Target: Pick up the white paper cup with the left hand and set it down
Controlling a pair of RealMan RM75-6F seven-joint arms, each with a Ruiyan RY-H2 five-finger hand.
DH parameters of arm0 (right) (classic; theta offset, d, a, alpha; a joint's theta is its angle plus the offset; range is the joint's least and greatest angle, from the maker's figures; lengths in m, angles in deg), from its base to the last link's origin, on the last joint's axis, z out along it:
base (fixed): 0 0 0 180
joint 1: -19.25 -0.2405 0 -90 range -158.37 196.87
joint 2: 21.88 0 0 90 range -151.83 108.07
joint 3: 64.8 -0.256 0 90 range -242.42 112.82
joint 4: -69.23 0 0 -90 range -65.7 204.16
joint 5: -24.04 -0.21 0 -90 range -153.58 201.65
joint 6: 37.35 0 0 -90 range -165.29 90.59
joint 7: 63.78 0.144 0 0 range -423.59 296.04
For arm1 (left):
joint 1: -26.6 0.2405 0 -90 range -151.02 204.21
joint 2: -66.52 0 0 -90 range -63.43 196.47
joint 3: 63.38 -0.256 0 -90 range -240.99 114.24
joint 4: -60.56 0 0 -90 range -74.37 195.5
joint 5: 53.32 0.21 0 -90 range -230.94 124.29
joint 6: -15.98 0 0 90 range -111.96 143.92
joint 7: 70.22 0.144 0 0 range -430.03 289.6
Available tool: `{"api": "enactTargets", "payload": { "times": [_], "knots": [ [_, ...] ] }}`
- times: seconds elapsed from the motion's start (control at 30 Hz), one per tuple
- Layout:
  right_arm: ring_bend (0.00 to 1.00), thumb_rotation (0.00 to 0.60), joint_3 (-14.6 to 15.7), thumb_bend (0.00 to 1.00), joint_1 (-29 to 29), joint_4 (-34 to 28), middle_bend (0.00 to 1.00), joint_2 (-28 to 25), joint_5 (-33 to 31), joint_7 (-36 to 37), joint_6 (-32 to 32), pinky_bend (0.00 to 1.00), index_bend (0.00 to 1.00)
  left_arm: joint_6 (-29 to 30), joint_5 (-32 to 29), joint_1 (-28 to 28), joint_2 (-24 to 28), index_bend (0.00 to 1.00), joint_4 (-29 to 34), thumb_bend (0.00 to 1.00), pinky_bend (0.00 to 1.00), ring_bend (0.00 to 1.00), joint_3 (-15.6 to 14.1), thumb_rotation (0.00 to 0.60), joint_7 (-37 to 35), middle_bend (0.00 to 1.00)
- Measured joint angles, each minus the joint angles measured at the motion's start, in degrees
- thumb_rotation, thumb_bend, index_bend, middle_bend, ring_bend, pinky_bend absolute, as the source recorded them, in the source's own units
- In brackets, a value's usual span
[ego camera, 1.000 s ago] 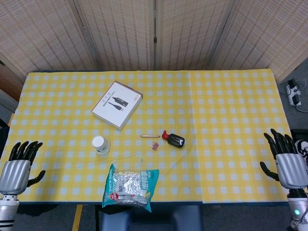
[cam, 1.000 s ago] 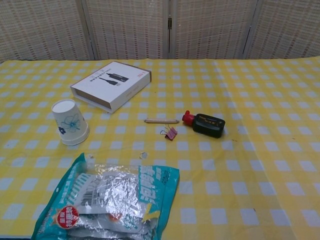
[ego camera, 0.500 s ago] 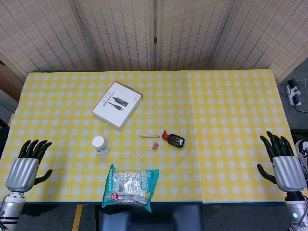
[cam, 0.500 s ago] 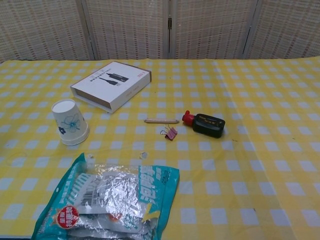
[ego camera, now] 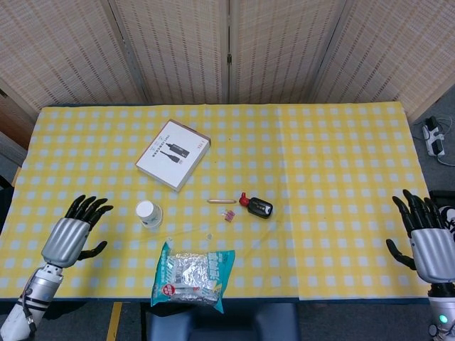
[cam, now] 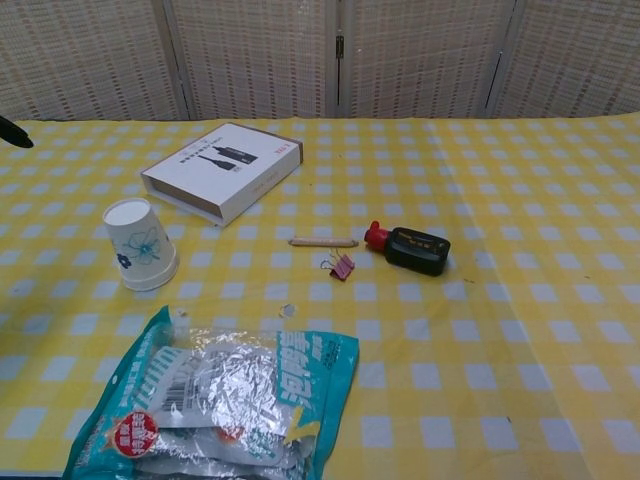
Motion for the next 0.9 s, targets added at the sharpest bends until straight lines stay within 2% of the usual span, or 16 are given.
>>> {"api": "enactTargets", "payload": {
  "times": [0.13,0.3,0.57,0.67,0.9],
  "knots": [
    [0.04,0.6,-0.2,0.34,0.0,-1.2,0.0,-1.0,0.1,-0.5,-0.2,0.0,0.0,-5.6,0.7,-4.7,0.4,0.22,-0.3,0.32,0.01,0.1,1.1,0.6,-0.9,0.15],
    [0.04,0.6,-0.2,0.34,-0.1,-2.5,0.0,-2.2,0.8,-0.8,-0.4,0.0,0.0,-14.3,-0.4,-10.7,0.7,0.19,-0.9,0.32,0.01,0.05,2.4,0.6,-0.6,0.12],
    [0.04,0.6,-0.4,0.34,0.2,-3.1,0.0,-2.8,0.6,-1.3,-0.8,0.0,0.0,-27.1,-9.2,-19.2,1.5,0.19,-1.5,0.33,0.0,0.02,4.3,0.6,2.3,0.1],
    [0.04,0.6,-0.3,0.34,0.3,-2.9,0.0,-2.7,0.6,-1.1,-0.8,0.0,0.0,-30.0,-12.7,-21.6,1.5,0.2,-2.0,0.36,0.0,0.02,4.6,0.6,3.7,0.1],
    [0.04,0.6,-0.4,0.34,0.3,-2.5,0.0,-2.5,0.4,-0.6,-0.8,0.0,0.0,-31.9,-18.4,-24.3,0.6,0.25,-3.2,0.39,0.0,0.02,4.5,0.6,6.1,0.1]
  ]
}}
